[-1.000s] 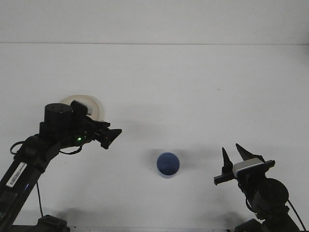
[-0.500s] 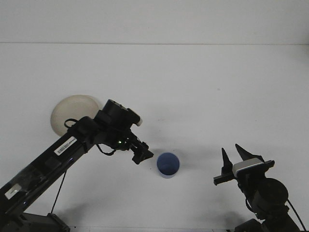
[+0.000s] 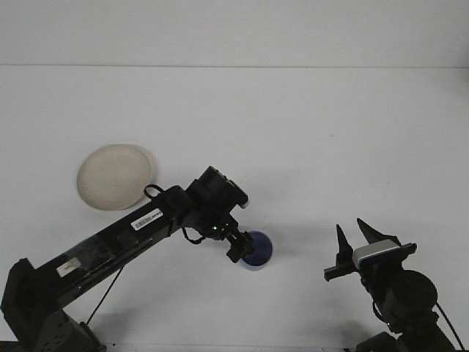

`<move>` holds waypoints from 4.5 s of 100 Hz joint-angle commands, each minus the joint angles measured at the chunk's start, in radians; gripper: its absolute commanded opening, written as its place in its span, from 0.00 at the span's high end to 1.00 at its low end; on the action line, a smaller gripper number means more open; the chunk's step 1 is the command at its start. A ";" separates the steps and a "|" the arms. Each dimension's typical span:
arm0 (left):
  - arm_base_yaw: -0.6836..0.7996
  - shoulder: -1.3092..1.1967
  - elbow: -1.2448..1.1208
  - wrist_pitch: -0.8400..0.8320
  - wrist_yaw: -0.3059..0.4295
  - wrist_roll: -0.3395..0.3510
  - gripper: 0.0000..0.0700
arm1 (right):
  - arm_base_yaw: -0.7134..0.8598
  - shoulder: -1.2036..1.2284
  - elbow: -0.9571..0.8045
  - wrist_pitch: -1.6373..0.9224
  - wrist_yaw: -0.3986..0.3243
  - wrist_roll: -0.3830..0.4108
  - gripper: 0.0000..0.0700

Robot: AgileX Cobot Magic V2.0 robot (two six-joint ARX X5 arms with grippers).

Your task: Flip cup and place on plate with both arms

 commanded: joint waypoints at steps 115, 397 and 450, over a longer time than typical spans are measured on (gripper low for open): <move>0.220 -0.176 0.269 -0.208 -0.273 0.050 0.98 | 0.004 0.005 0.005 -0.007 0.003 0.010 0.56; 0.911 -1.329 -0.911 0.683 -0.319 0.025 0.98 | 0.004 -0.166 -0.013 0.066 0.309 0.047 1.00; 0.911 -1.381 -0.911 0.683 -0.319 0.025 0.98 | 0.004 -0.166 -0.013 0.066 0.309 0.047 1.00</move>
